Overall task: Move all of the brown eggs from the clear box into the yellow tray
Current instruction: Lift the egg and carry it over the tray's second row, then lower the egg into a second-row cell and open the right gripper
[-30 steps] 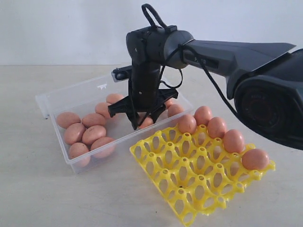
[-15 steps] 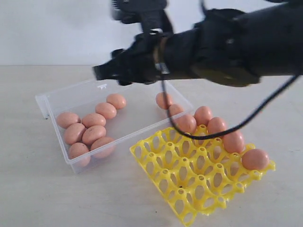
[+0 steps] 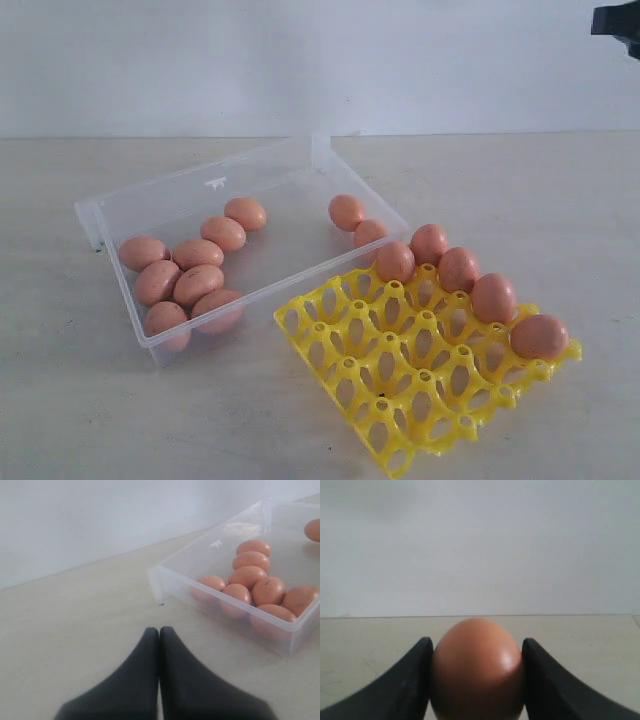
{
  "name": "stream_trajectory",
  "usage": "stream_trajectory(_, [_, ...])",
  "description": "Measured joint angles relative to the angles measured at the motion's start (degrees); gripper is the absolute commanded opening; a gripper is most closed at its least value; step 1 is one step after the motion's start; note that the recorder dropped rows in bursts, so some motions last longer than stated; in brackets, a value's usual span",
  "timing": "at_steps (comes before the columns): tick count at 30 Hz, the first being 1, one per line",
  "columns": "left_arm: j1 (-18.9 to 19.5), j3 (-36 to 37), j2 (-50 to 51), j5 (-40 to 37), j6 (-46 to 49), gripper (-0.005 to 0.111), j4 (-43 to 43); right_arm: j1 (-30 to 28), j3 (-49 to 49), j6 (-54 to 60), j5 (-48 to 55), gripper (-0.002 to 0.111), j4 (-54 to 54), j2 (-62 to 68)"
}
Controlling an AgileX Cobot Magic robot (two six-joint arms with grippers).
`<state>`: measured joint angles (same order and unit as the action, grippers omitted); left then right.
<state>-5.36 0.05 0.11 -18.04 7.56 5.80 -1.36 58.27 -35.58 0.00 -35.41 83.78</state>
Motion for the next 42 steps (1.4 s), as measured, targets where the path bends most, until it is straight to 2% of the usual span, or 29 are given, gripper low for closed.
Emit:
stream_trajectory(4, [0.0, 0.0, 0.0, 0.0, 0.0, -0.004, 0.0, -1.31, 0.26, 2.86, -5.03, 0.0, 0.04, 0.6])
stream_trajectory(8, [0.0, 0.0, 0.0, 0.0, 0.0, -0.004, 0.0, -1.35, 1.04, 0.84, -28.15, 0.0, 0.4, 2.57])
stream_trajectory(9, [0.0, 0.0, 0.0, 0.0, 0.0, -0.004, 0.0, -1.35, 1.65, -1.53, -33.0, 0.0, 0.26, 3.32])
stream_trajectory(10, [0.0, 0.0, 0.0, 0.0, 0.0, -0.004, 0.0, -1.35, 3.28, -10.38, -42.1, 0.0, -0.83, 5.4])
stream_trajectory(12, [0.0, 0.0, 0.0, 0.0, 0.0, -0.004, 0.0, -1.35, 3.98, -19.99, -48.01, 0.0, -3.42, 7.71])
stream_trajectory(14, [0.0, 0.0, 0.0, 0.0, 0.0, -0.004, 0.0, -1.46, 4.07, -27.81, -52.54, 0.0, -9.31, 9.98])
stream_trajectory(15, [0.0, 0.0, 0.0, 0.0, 0.0, -0.004, 0.0, -1.46, 4.07, -34.52, -59.2, 0.0, -16.64, 12.81])
stream_trajectory(18, [0.0, 0.0, 0.0, 0.0, 0.0, -0.004, 0.0, -1.32, 3.08, -40.01, -66.38, 0.0, -24.17, 15.54])
stream_trajectory(19, [0.0, 0.0, 0.0, 0.0, 0.0, -0.004, 0.0, -1.23, -0.06, -39.8, -68.2, 0.0, -26.14, 15.9])
stream_trajectory(22, [0.0, 0.0, 0.0, 0.0, 0.0, -0.004, 0.0, -1.33, -9.79, -35.7, -69.13, 0.0, -27.29, 16.14])
stream_trajectory(26, [0.0, 0.0, 0.0, 0.0, 0.0, -0.004, 0.0, -1.33, -18.93, -29.44, -66.17, 0.0, -42.25, 16.67])
stream_trajectory(29, [0.0, 0.0, 0.0, 0.0, 0.0, -0.004, 0.0, -1.23, -18.27, -27.39, -62.69, 0.0, -41.86, 16.67])
stream_trajectory(32, [0.0, 0.0, 0.0, 0.0, 0.0, -0.004, 0.0, 0.66, -17.75, -26.76, -51.56, 0.0, -45.12, 16.78])
stream_trajectory(38, [0.0, 0.0, 0.0, 0.0, 0.0, -0.004, 0.0, 7.72, -17.75, -23.02, -45.9, 0.0, -45.85, 17.68])
stream_trajectory(42, [0.0, 0.0, 0.0, 0.0, 0.0, -0.004, 0.0, 9.17, -17.75, -22.0, -41.67, 0.0, -45.51, 17.68])
